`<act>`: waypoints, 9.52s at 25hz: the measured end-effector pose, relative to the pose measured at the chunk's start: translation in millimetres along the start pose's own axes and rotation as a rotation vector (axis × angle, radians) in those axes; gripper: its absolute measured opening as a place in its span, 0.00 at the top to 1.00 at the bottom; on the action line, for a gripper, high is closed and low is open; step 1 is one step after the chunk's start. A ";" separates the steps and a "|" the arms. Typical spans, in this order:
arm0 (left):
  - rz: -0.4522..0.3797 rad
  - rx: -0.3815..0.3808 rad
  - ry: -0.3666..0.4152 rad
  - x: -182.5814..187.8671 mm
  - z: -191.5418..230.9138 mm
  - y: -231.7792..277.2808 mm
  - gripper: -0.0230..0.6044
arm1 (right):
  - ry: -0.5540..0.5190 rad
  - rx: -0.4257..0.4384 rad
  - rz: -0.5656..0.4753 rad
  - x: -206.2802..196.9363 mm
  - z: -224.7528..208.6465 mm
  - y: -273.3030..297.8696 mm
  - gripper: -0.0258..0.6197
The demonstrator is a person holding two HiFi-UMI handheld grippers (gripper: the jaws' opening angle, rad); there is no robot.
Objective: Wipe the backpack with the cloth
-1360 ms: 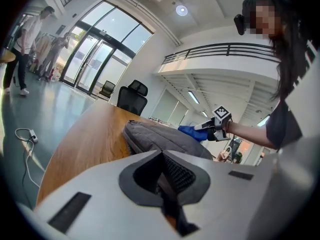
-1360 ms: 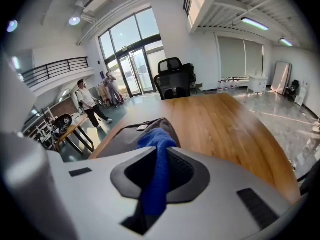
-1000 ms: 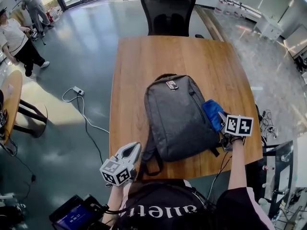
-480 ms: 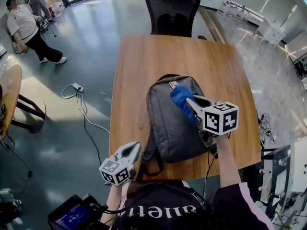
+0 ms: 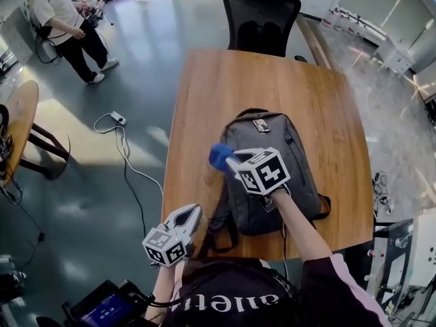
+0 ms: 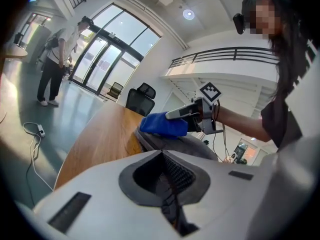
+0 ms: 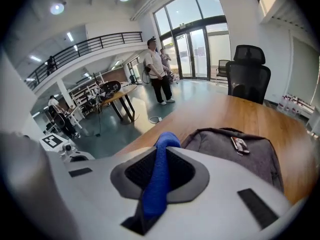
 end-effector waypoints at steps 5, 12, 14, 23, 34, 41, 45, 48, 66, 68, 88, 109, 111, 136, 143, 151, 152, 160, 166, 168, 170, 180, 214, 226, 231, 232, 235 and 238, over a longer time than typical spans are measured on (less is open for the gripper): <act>-0.007 0.007 -0.007 1.6 3.8 0.6 0.97 | 0.007 -0.065 0.012 -2.2 -38.8 -17.5 0.87; -0.001 -0.020 -0.002 0.8 -2.9 10.0 0.97 | 0.148 -0.202 -0.049 -19.3 -119.6 -71.1 0.87; 0.004 -0.028 0.000 0.3 -5.6 11.8 0.97 | 0.191 -0.255 -0.062 -28.7 -144.0 -89.2 0.87; 0.023 -0.041 0.008 -0.5 -9.9 11.9 0.97 | 0.376 -0.450 -0.061 -94.3 -226.3 -149.6 0.87; 0.053 -0.072 0.022 -5.9 -17.7 18.0 0.97 | 0.414 -0.467 -0.094 -102.4 -232.2 -173.5 0.87; 0.047 -0.074 0.017 -4.6 -12.7 18.7 0.97 | 0.217 -0.328 -0.190 0.7 -172.5 -143.4 0.87; 0.035 -0.063 0.005 -1.9 -8.0 15.5 0.97 | 0.130 -0.199 -0.175 42.5 -123.7 -90.0 0.87; 0.025 -0.046 -0.004 -1.9 -7.2 13.7 0.97 | 0.045 -0.129 -0.113 55.8 -89.4 -49.6 0.87; 0.019 -0.052 -0.042 -4.1 5.2 16.4 0.97 | -0.017 -0.173 0.113 19.3 -115.7 -4.7 0.87; 0.021 -0.064 -0.040 -2.7 2.4 18.3 0.97 | 0.027 -0.212 0.100 16.4 -137.2 -19.2 0.87; 0.044 -0.060 -0.032 -8.7 1.5 19.7 0.97 | 0.402 -0.476 0.025 -72.3 -278.9 -124.9 0.87; 0.008 0.007 -0.073 -6.2 21.5 8.6 0.97 | 0.023 -0.015 0.004 89.6 -69.3 40.5 0.87; 0.001 0.020 -0.082 -7.3 24.3 7.5 0.97 | 0.017 -0.007 0.042 85.7 -64.7 58.9 0.87; 0.021 0.022 -0.079 -8.0 32.9 13.9 0.97 | 0.336 -0.410 0.077 3.4 -296.0 -50.4 0.87; 0.019 0.028 -0.066 -7.3 30.7 11.5 0.97 | 0.421 -0.486 0.089 -42.0 -322.1 -82.2 0.87; 0.012 0.017 -0.023 -0.6 14.7 7.2 0.97 | 0.447 -0.454 -0.030 -47.0 -306.1 -118.3 0.87; 0.009 0.014 -0.015 1.5 11.4 6.6 0.97 | 0.442 -0.445 -0.059 -44.2 -299.0 -125.3 0.87; -0.015 0.009 0.050 10.6 -15.3 -3.9 0.97 | 0.405 -0.336 -0.293 -61.7 -204.6 -179.0 0.87; -0.009 -0.002 0.081 0.4 -46.3 -13.7 0.97 | 0.414 -0.299 -0.441 -96.9 -135.5 -218.0 0.87; 0.000 -0.012 0.089 -4.7 -55.9 -14.7 0.97 | 0.426 -0.284 -0.465 -111.3 -113.8 -223.9 0.87; 0.010 -0.027 0.088 -12.8 -68.2 -15.6 0.97 | 0.442 -0.275 -0.485 -129.2 -91.8 -228.9 0.87; 0.090 -0.115 0.136 -74.4 -154.0 -33.0 0.97 | 0.481 -0.142 -0.494 -220.6 19.9 -225.3 0.87; 0.153 -0.193 0.216 -80.6 -82.2 -212.5 0.97 | 0.662 -0.149 -0.516 -266.4 234.5 -168.9 0.87; 0.143 -0.290 0.229 -106.2 -69.3 -236.9 0.97 | 0.678 -0.218 -0.490 -300.8 289.8 -140.6 0.87; 0.148 -0.328 0.233 -119.5 -70.6 -239.1 0.97 | 0.678 -0.243 -0.484 -314.1 294.1 -135.2 0.87; 0.150 -0.329 0.231 -121.1 -69.2 -240.1 0.97 | 0.679 -0.242 -0.481 -315.0 296.3 -133.4 0.87; 0.150 -0.328 0.232 -115.5 -65.5 -246.2 0.97 | 0.677 -0.236 -0.475 -309.8 308.5 -132.0 0.87; 0.139 -0.342 0.236 -105.5 -70.6 -252.3 0.97 | 0.674 -0.243 -0.468 -307.0 317.8 -135.8 0.87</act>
Point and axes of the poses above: the fingertips, and each gripper's own axes: y forward along the fingers, z to its left, x out of its top, the point moved 1 cm from there along -y, backward along the fingers, and after that the axes turned 5 degrees about y, right-handed, at the moved point
